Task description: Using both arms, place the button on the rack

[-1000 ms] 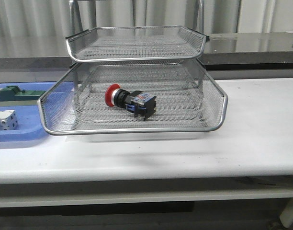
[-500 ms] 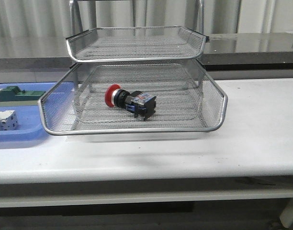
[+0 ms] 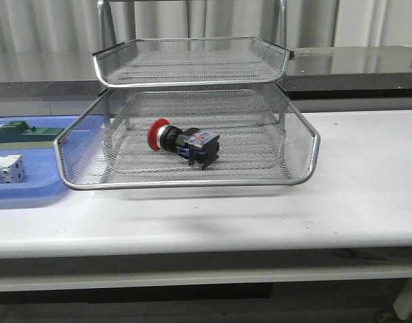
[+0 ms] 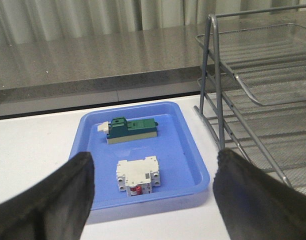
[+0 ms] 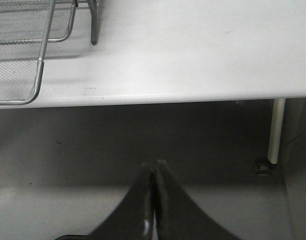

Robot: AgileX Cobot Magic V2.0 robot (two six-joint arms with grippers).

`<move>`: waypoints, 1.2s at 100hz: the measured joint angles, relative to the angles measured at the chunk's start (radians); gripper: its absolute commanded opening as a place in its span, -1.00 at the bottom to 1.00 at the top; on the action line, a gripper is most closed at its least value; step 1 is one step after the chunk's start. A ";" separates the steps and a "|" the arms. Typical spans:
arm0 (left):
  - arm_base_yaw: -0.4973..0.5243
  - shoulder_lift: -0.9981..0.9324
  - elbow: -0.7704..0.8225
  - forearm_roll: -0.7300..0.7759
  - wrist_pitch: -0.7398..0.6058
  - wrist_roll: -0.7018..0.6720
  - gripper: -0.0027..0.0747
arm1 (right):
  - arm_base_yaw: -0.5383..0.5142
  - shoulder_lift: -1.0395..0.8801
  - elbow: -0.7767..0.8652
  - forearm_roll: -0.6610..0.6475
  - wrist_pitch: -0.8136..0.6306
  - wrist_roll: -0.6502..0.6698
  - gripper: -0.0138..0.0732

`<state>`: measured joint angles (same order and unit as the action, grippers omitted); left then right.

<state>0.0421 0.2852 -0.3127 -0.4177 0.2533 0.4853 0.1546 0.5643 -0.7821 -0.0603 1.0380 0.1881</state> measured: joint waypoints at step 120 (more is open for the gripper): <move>0.000 -0.033 0.037 -0.005 -0.087 0.000 -0.98 | 0.000 0.000 0.000 0.003 -0.002 0.000 -0.84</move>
<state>0.0425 0.2527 -0.2758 -0.4226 0.1666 0.4853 0.1546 0.5643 -0.7821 -0.0577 1.0358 0.1881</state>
